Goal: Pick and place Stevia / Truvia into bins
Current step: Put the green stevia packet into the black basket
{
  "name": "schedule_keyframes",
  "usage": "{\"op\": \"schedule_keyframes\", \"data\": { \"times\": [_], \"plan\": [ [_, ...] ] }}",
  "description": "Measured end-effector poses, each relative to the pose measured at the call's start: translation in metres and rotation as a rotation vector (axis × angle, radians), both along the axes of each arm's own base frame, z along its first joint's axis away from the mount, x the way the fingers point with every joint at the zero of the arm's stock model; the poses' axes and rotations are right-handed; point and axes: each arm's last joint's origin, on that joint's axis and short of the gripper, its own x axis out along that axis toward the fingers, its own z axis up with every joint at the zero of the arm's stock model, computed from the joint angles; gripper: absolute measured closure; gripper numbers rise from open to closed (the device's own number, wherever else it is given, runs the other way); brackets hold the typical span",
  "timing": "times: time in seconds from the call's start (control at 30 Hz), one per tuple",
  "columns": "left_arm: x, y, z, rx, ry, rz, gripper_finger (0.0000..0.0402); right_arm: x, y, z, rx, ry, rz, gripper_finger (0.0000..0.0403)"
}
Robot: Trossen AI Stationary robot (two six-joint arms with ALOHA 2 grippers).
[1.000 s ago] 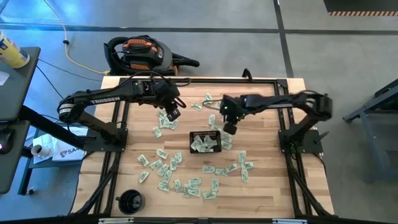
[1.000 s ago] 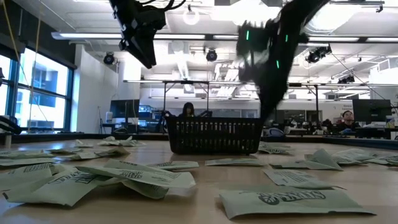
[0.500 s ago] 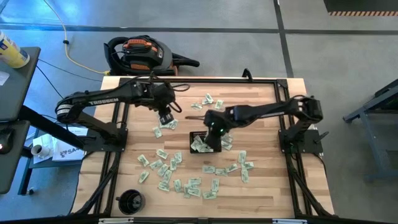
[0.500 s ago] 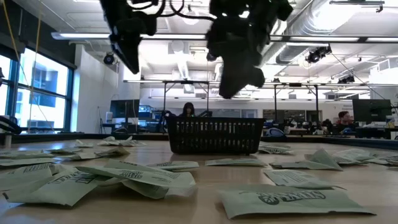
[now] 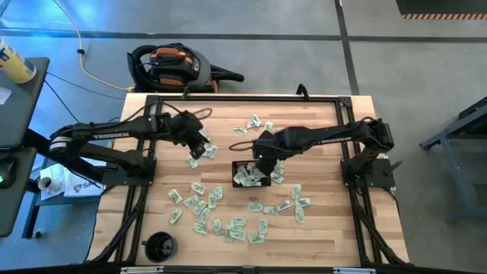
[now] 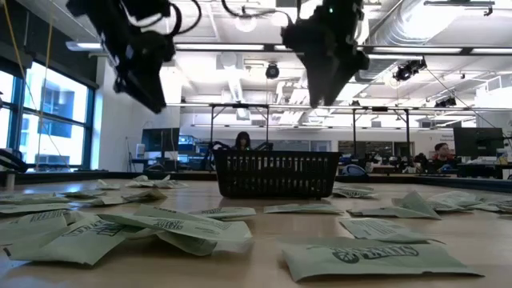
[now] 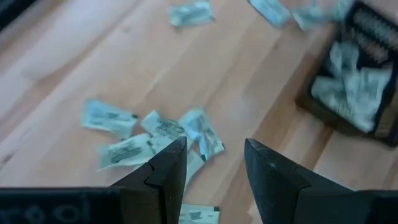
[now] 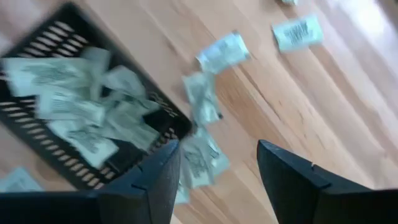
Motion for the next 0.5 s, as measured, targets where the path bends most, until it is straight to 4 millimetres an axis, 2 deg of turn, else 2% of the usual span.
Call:
{"op": "schedule_keyframes", "data": {
  "times": [0.07, 0.27, 0.5],
  "plan": [
    [0.010, 0.002, -0.013, 0.010, 0.016, -0.049, 0.0206, -0.002, -0.006, -0.005, 0.038, 0.021, -0.014, 0.0199],
    [0.032, 0.018, -0.051, -0.147, 0.134, 0.141, 0.0206, -0.005, -0.018, -0.010, 0.081, 0.047, -0.037, 0.0199],
    [0.057, 0.023, -0.088, -0.267, 0.232, 0.158, 0.0206, -0.006, -0.026, -0.010, 0.074, 0.054, -0.051, 0.0198]
  ]
}}
